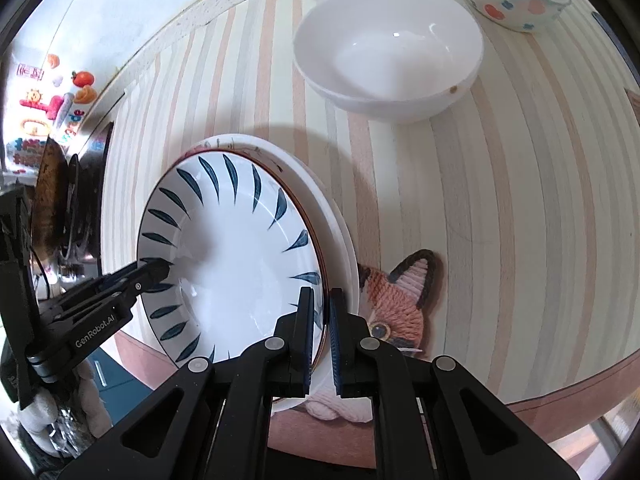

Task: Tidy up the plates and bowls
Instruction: 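Carry the blue-striped plate with the right gripper onto the plate stack, then open the right gripper and lift it away from the plate stack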

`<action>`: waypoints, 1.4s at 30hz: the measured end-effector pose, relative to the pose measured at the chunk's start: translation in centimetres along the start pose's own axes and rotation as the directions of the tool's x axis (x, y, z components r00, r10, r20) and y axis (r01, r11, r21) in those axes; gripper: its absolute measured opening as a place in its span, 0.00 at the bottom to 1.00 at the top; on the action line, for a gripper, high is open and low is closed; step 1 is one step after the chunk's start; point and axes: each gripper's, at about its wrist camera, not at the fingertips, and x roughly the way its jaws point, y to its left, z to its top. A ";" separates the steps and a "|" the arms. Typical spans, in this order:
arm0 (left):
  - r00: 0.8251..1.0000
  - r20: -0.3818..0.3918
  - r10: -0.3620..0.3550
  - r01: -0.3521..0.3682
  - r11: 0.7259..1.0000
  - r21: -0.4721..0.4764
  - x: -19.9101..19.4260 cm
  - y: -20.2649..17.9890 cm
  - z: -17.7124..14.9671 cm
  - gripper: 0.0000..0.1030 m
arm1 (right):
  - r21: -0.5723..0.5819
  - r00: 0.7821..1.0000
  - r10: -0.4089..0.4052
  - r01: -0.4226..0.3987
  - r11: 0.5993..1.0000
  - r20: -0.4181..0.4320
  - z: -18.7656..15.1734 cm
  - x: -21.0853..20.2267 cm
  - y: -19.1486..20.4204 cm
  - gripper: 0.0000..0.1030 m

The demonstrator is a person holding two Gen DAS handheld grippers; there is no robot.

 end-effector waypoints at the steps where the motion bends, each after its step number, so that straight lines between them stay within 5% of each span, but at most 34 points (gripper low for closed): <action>1: 1.000 0.001 -0.002 0.002 1.000 -0.003 0.0 0.2 -0.1 0.22 | 0.005 1.000 -0.001 0.001 1.000 0.003 0.0 -0.1 0.0 0.10; 9: 0.999 0.041 0.014 -0.014 1.000 0.010 -1.5 0.8 -0.3 0.22 | 0.042 1.000 -0.017 0.016 0.999 0.021 -0.4 -0.3 0.0 0.10; 19: 0.981 0.190 0.042 -0.056 0.996 0.069 -9.2 -0.2 -4.4 0.22 | -0.004 0.993 -0.085 0.086 0.996 0.087 -3.0 -3.0 2.2 0.10; 29: 0.957 0.290 -0.013 -0.017 0.995 0.098 -16.6 -1.1 -10.2 0.22 | -0.123 0.967 -0.090 0.122 0.985 0.236 -10.7 -11.1 7.3 0.10; 42: 0.935 0.346 -0.081 0.028 0.988 0.154 -22.2 -1.0 -15.3 0.22 | -0.130 0.930 -0.026 0.079 0.988 0.367 -19.1 -20.5 10.8 0.10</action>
